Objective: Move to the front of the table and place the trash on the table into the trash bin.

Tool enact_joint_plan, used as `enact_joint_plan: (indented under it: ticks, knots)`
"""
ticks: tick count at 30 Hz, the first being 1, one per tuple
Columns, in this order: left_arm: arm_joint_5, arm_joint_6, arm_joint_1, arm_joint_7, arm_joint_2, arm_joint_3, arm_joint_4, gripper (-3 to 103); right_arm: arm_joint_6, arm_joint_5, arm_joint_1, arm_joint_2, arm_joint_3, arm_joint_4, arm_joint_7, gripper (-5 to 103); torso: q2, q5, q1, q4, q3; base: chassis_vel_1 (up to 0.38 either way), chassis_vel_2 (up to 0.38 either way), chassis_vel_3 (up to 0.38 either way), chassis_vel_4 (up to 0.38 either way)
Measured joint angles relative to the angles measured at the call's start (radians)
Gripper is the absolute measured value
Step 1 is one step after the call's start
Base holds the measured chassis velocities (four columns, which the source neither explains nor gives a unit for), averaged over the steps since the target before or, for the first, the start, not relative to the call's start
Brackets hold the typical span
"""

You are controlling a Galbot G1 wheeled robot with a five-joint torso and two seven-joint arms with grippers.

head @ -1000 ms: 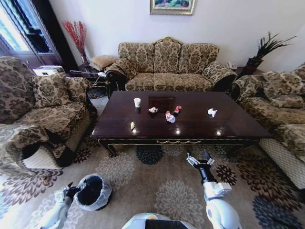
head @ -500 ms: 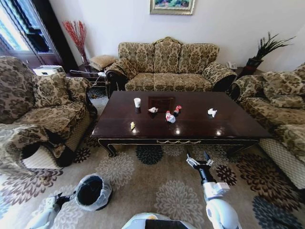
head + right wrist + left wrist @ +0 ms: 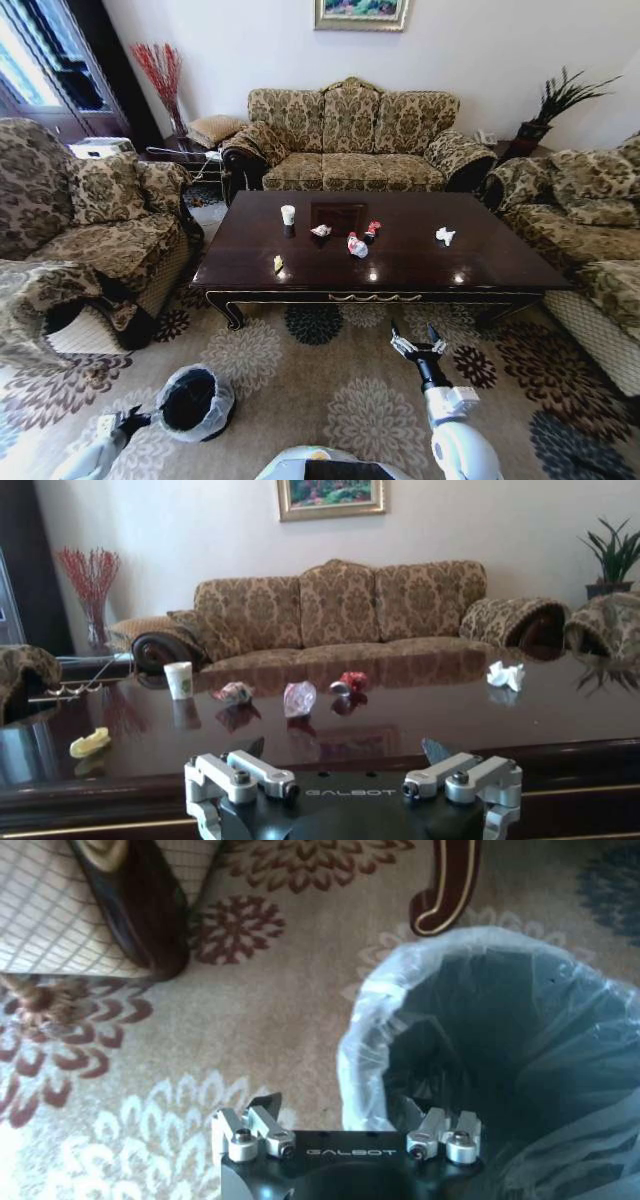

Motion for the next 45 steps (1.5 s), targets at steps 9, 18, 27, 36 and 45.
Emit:
enact_joint_plan:
  ticks: [9, 18, 27, 36, 45]
  knots:
    - [0.091, -0.065, -0.137, -0.004, -0.028, 0.022, 0.182, 81, 0.000, 0.001, -0.016, -0.005, 0.007, 0.000, 0.000, 100, 0.000, 0.0001, 0.000, 0.0002, 0.000, 0.000, 0.000, 0.000, 0.000]
    - [0.122, -0.072, -0.193, -0.030, -0.037, 0.024, 0.243, 53, 0.005, 0.013, -0.033, -0.007, 0.013, 0.004, 0.000, 100, 0.000, 0.0000, 0.000, 0.0004, 0.000, 0.000, 0.000, 0.000, 0.000]
    - [0.156, -0.072, -0.229, -0.036, -0.035, 0.024, 0.279, 20, 0.009, 0.021, -0.034, -0.007, 0.017, -0.001, 0.000, 100, 0.000, -0.0002, 0.000, 0.0003, 0.000, 0.000, 0.000, 0.000, 0.000]
    - [0.177, -0.069, -0.237, -0.028, -0.033, 0.024, 0.284, 2, 0.007, 0.026, -0.022, -0.008, 0.017, -0.006, 0.001, 100, 0.000, 0.0000, 0.000, 0.0002, 0.000, 0.000, 0.000, 0.000, 0.000]
    - [0.138, -0.068, -0.202, -0.015, -0.037, 0.012, 0.241, 2, 0.006, 0.037, -0.016, -0.010, 0.020, -0.010, 0.003, 100, 0.000, -0.0011, 0.000, 0.0000, 0.000, 0.000, 0.000, 0.000, 0.000]
